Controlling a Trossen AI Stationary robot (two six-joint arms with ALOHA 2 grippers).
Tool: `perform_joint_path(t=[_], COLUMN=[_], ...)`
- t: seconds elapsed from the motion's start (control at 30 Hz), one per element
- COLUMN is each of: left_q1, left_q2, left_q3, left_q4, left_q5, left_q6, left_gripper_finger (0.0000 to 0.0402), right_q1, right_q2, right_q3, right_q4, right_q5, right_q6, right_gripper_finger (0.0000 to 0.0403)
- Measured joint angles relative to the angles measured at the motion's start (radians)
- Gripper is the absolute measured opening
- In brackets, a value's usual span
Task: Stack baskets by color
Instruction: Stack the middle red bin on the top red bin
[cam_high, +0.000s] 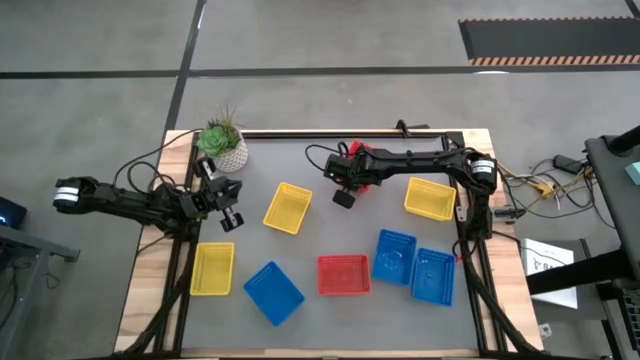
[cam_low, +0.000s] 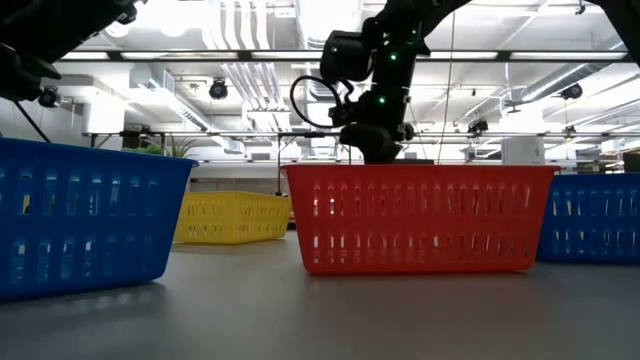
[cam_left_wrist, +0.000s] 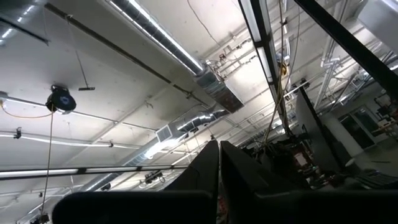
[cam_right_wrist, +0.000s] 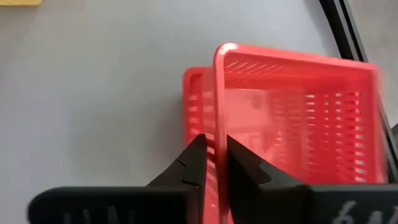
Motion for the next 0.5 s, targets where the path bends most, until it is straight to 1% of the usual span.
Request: perform_joint_path(t=[0.13,0.27,0.37,0.5], left_q1=[0.000,0.000,0.000,0.000], left_q2=[0.000,0.000,0.000,0.001], left_q3=[0.000,0.000,0.000,0.000], left_q4=[0.000,0.000,-0.001,-0.001], left_q5=[0.000,0.000,0.000,0.001], left_q6=[0.000,0.000,0.000,0.000], left_gripper_finger=[0.0000,0.0000,0.0000,0.0000], right_q1=[0.000,0.000,0.001,0.003], right_q2=[0.000,-0.002,-0.006,-0.013], right_q3=[-0.003,0.001,0.016,0.031], right_q4=[-0.004,-0.013,-0.014,-0.020], right_q5=[0.022,0.023,0.018,-0.018], right_q6=[0.007,0.007,0.003,0.001], right_gripper_finger=[0.0067,0.0096,0.0109,0.0119])
